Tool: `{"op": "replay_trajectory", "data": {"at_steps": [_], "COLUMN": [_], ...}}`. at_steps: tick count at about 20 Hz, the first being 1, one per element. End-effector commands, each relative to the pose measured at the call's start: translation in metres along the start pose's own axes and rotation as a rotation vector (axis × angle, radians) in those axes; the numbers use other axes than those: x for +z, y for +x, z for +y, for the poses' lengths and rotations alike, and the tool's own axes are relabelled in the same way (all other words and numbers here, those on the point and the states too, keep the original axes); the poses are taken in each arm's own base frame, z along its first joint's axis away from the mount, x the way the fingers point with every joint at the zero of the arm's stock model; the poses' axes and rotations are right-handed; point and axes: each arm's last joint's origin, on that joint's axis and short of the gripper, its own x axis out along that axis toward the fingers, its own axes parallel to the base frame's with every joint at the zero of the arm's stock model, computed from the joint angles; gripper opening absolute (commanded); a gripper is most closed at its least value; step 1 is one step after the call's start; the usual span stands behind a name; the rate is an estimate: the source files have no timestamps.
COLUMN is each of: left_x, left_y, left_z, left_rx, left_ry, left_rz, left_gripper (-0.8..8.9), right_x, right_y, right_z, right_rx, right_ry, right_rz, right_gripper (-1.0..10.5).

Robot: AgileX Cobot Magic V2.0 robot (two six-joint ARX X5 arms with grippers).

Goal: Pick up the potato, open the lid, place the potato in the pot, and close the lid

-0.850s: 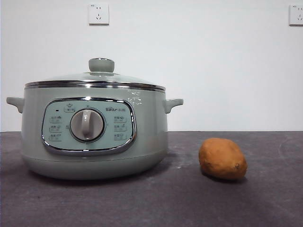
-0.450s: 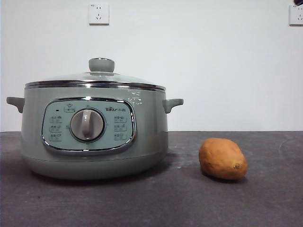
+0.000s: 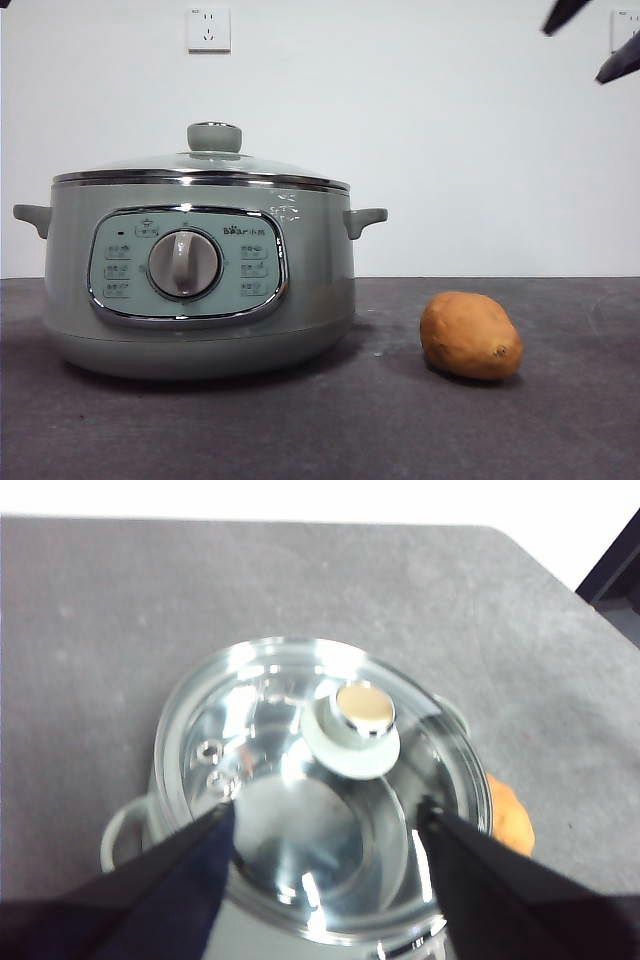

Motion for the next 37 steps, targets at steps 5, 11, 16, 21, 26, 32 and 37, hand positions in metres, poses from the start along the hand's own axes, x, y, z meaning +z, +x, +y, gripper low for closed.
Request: {"op": "replay_trajectory", "data": {"at_steps": [5,11,16,21,26,32,37], "left_x": [0.002,0.002,0.001,0.001,0.000,0.002,0.011], "left_y": [-0.001,-0.001,-0.001,-0.001,-0.001,0.012,0.053], "left_z": [-0.001,-0.001,-0.001,-0.001,0.000,0.003,0.001], "left_rx": [-0.007,-0.007,-0.005,-0.005,-0.005,-0.019,-0.064], "left_ry": [0.006,0.001,-0.005,-0.005,-0.007,-0.029,-0.010], "left_rz": [-0.017,-0.015,-0.004,-0.003,0.001,0.028,0.022], "left_gripper": [3.19,3.19,3.19,3.19,3.19,3.20,3.23], "right_x": [0.000,-0.012,-0.027,-0.034,-0.034,-0.023,-0.014], "right_y": [0.059,0.134,0.182,0.199,0.199,0.159,0.111], "right_z": [0.028,0.027,0.011,0.005,0.006,0.018,0.030], "right_rx": [-0.184,-0.275,-0.321,-0.338,-0.335,-0.321,-0.309], "right_ry": [-0.058,-0.060,-0.035,0.001,0.000,-0.021,-0.038], "right_rz": [0.136,0.304,0.412,0.443,0.443,0.403,0.323], "right_gripper": [5.4,5.4,5.3,2.9,-0.1,-0.1,-0.1]}}
